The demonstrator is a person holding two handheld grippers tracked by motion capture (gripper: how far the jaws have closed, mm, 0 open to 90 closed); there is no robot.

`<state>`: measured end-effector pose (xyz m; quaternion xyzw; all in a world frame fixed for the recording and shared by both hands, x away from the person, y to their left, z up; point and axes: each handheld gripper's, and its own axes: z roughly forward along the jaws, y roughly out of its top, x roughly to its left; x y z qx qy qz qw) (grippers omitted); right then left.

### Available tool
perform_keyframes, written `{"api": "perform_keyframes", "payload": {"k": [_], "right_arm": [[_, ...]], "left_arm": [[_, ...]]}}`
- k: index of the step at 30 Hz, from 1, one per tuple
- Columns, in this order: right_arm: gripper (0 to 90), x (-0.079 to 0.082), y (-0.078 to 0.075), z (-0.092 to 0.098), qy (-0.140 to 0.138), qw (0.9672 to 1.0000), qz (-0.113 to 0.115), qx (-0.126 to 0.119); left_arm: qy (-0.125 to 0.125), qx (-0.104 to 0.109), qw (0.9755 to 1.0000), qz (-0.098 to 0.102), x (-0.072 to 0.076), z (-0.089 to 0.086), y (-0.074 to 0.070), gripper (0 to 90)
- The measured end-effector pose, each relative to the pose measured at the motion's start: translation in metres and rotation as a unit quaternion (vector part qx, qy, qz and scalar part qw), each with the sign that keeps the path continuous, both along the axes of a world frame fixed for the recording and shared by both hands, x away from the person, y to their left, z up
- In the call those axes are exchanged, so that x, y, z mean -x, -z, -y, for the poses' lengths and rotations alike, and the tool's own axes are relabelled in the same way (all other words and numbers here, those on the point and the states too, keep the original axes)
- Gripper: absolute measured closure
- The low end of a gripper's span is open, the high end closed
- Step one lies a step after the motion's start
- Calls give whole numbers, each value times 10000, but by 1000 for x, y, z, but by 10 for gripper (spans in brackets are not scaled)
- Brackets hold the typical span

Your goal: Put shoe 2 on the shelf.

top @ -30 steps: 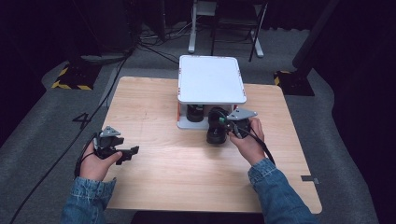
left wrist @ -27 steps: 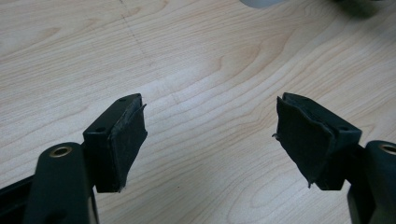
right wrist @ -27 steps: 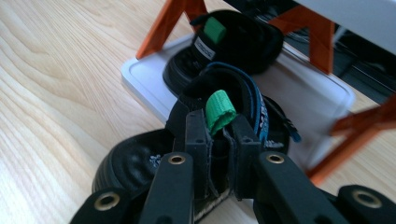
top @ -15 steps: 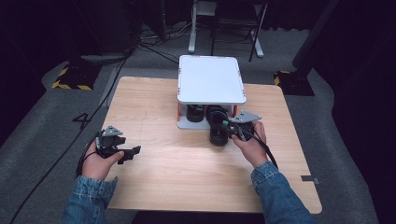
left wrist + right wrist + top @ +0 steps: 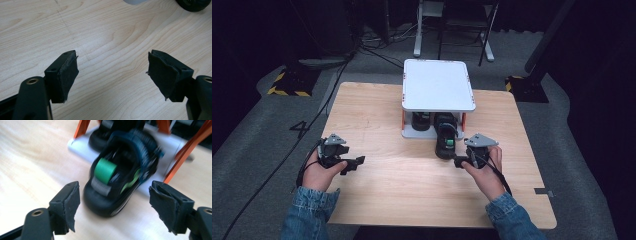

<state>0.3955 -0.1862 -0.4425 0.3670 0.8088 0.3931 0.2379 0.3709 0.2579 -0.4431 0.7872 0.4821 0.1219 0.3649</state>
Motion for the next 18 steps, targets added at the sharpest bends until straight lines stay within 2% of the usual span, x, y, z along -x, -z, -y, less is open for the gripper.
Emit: {"api": "perform_keyframes", "payload": {"k": [1, 2, 6, 12, 14, 16, 18], "right_arm": [[233, 0, 0, 0, 0, 10000, 0, 0], [228, 4, 9, -3, 28, 9998, -177, 23], [219, 2, 29, -11, 126, 9992, -330, 166], [226, -12, 53, -23, 332, 9981, -340, 398], [250, -16, 59, -24, 414, 9977, -366, 403], [249, -20, 61, -24, 460, 9981, -339, 227], [248, -22, 60, -25, 438, 9980, -384, 253]], "left_arm": [[0, 0, 10000, 0, 0, 0, 0, 243], [-2, 12, 10000, 3, 0, 0, 0, 243], [1, 13, 10000, 3, 0, 1, 0, 242], [3, -5, 10000, 5, 0, 0, 0, 242], [-20, -2, 10000, 2, 0, -1, 0, 242], [-31, 17, 10000, -3, 1, -2, 0, 242], [-27, 12, 10000, -6, 1, -2, 1, 242]]}}
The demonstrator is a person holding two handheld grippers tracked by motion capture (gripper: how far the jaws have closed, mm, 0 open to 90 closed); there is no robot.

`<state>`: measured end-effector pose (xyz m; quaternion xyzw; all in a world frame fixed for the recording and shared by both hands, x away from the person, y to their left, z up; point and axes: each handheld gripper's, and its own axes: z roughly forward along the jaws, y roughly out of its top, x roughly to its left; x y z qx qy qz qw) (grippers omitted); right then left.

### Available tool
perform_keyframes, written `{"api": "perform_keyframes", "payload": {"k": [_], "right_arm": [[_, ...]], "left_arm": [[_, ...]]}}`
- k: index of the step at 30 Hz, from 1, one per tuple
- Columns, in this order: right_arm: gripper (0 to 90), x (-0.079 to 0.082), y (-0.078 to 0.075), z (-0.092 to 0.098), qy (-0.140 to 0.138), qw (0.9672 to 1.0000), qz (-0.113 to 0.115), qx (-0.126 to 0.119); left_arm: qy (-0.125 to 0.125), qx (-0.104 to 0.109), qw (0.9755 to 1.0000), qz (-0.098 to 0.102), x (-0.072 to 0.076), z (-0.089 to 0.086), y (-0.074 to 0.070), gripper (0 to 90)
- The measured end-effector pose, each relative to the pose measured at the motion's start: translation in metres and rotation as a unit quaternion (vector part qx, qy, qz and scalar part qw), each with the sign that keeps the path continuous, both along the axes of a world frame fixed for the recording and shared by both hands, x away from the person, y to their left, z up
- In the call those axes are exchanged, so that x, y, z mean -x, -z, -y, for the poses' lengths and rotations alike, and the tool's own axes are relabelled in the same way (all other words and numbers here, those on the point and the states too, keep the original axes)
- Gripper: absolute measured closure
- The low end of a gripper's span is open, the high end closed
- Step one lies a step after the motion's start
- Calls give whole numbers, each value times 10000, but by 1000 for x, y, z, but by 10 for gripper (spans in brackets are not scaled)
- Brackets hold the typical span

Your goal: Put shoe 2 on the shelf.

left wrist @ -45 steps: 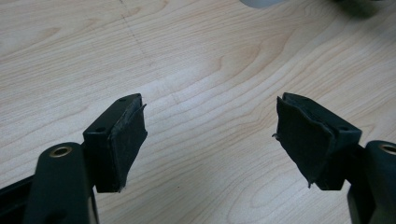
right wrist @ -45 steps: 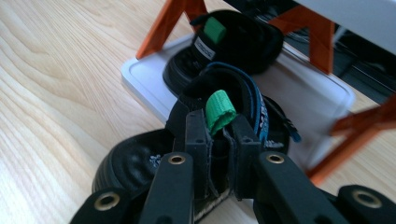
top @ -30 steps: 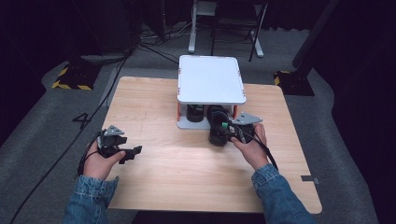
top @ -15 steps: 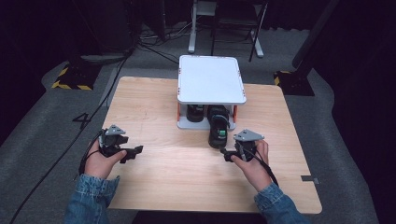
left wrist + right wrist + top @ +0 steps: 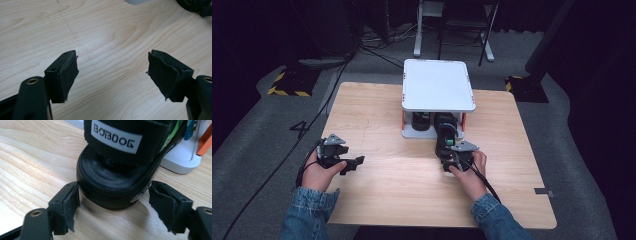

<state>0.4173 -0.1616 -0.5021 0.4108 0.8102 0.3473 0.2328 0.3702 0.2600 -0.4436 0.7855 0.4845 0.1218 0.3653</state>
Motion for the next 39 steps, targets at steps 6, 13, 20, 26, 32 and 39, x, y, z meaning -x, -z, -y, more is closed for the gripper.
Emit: {"api": "perform_keyframes", "payload": {"k": [6, 13, 20, 26, 32, 39], "right_arm": [[269, -10, -15, -2, -55, 9994, 166, -302], [265, -34, -15, -4, -17, 9994, 159, -311], [268, -75, -13, -6, -84, 9994, 215, -255], [267, -96, -11, -8, -162, 9991, 275, -292], [271, -103, -10, -9, -162, 9986, 405, -303], [314, -62, -27, -7, -34, 9964, 337, -773]], "left_arm": [[16, -14, 10000, -6, 0, 0, 0, 242], [-8, -27, 10000, 11, 1, 0, 0, 242], [-27, -22, 10000, -27, 0, -2, 3, 242], [-37, -25, 10000, -76, -2, -3, 6, 242], [-4, -14, 10000, -73, -4, -1, 6, 242], [13, -14, 10000, -50, -3, -1, 4, 242]]}}
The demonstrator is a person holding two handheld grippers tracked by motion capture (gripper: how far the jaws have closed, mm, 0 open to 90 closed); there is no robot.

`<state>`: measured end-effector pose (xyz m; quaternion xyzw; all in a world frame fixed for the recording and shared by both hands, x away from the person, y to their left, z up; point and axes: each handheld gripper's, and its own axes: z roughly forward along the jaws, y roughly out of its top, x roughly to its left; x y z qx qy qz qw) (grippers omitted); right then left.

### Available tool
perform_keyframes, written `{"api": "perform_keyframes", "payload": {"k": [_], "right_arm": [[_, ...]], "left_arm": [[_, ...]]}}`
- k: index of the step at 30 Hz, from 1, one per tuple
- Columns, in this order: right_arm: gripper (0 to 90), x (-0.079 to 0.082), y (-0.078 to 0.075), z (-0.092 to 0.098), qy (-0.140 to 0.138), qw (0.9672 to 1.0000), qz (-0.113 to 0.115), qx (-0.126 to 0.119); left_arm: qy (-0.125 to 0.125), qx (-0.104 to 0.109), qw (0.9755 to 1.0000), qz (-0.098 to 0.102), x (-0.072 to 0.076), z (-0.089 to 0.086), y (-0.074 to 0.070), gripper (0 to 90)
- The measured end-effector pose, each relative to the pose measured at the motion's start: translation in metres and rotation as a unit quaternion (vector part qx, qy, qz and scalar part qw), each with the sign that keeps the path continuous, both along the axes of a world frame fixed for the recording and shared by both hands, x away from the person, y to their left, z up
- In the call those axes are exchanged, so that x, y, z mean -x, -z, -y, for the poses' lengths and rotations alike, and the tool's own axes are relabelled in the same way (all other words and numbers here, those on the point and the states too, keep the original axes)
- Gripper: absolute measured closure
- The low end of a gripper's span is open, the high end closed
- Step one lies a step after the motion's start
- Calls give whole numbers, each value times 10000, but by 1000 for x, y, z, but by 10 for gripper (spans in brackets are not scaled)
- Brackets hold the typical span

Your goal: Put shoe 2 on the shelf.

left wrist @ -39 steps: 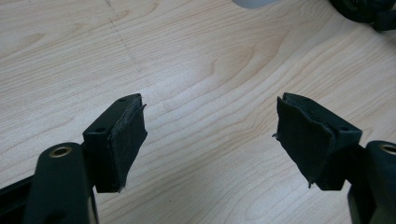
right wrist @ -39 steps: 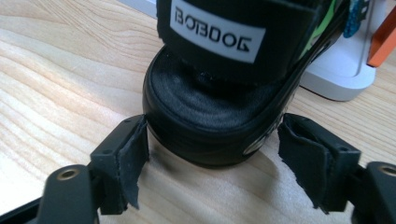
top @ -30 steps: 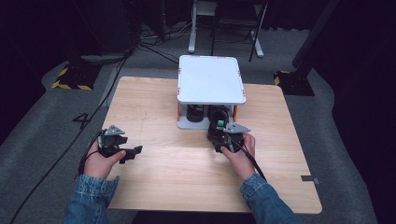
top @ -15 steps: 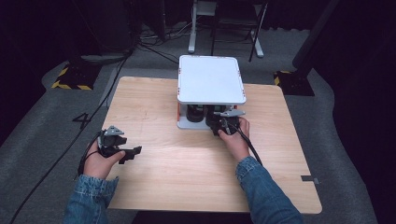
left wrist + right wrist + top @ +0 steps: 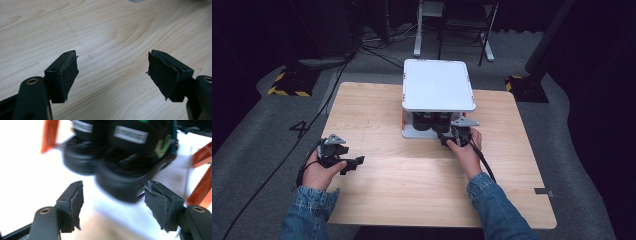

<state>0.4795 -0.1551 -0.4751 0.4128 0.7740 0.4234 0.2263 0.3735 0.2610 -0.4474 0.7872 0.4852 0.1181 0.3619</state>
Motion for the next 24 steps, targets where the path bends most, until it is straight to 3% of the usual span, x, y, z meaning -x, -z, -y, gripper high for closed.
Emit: {"api": "perform_keyframes", "payload": {"k": [5, 10, 18, 24], "right_arm": [[314, 29, -32, 9, -171, 9995, 229, -163], [314, 44, -58, 27, -211, 9994, 181, -196], [299, 66, -80, 65, -281, 9993, 94, -228], [287, 87, -89, 97, -149, 9993, 130, -313]], "left_arm": [[130, 34, 9998, 140, 4, 7, -10, 241], [218, -11, 9995, 234, 7, 10, -16, 240], [310, -38, 9992, 231, 10, 12, -19, 237], [313, -59, 9992, 235, 11, 13, -20, 228]]}}
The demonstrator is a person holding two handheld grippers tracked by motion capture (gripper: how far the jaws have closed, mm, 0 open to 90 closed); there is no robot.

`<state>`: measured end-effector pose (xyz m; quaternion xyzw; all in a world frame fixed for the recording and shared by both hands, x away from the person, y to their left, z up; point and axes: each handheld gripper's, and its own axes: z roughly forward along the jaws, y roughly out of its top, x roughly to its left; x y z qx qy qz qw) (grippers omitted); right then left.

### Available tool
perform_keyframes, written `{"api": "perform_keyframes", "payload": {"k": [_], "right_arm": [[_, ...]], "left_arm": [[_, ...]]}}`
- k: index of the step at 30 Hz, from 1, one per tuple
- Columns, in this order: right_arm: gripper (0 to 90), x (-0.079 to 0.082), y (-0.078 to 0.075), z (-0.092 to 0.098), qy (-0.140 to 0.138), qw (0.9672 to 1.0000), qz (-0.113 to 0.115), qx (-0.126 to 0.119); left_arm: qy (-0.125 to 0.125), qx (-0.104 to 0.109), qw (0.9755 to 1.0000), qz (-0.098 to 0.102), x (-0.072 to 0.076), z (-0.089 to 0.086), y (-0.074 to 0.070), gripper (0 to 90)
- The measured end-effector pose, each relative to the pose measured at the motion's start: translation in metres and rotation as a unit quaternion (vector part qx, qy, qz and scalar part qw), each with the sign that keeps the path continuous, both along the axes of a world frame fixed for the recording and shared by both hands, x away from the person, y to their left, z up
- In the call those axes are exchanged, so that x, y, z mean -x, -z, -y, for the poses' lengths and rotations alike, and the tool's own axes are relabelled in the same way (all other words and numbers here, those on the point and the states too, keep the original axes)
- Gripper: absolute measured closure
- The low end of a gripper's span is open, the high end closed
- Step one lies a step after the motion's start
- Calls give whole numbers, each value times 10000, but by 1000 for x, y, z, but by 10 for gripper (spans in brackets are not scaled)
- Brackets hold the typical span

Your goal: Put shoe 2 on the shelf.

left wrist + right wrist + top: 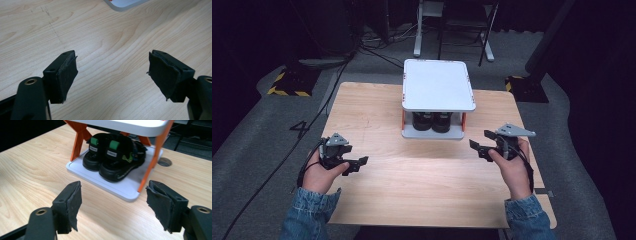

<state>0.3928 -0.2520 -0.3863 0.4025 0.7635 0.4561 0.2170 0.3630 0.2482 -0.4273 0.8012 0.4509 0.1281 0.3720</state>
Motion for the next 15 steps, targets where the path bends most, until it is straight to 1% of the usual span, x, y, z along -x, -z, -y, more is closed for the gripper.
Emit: {"api": "perform_keyframes", "payload": {"k": [1, 3, 4, 5, 6, 8, 9, 10, 11, 12, 14, 15], "right_arm": [[288, 3, -1, 5, 11, 10000, -55, -11], [288, 8, -3, 16, 27, 10000, -71, -6], [288, 8, -3, 16, 27, 10000, -71, -6], [288, 12, -5, 28, 131, 9996, -156, -173], [291, 13, -5, 33, 195, 9993, -225, -241], [296, 15, -5, 43, 319, 9986, -322, -287], [296, 15, -3, 46, 362, 9981, -395, -320], [296, 15, -1, 50, 392, 9974, -499, -343], [297, 15, 0, 53, 427, 9967, -584, -358], [299, 15, 2, 55, 453, 9963, -647, -349], [297, 15, 6, 60, 437, 9953, -821, -267], [294, 15, 8, 62, 438, 9948, -889, -219]], "left_arm": [[7, -13, 10000, 2, 0, 0, 0, 227], [13, -40, 10000, 7, 0, -1, 0, 215], [11, -66, 10000, 13, 0, -1, 0, 215], [-14, -114, 9999, -14, -1, -3, 1, 205], [-57, -134, 9999, 9, -1, -4, 2, 205], [-95, -176, 9998, 15, -2, -6, 3, 202], [-147, -242, 9996, 20, -4, -8, 5, 202], [-180, -262, 9995, 27, -5, -9, 6, 201], [-185, -264, 9995, -10, -5, -10, 6, 199], [-197, -258, 9995, 4, -6, -11, 8, 198], [-208, -255, 9994, -52, -7, -12, 9, 196], [-236, -322, 9992, -42, -8, -13, 10, 196]]}}
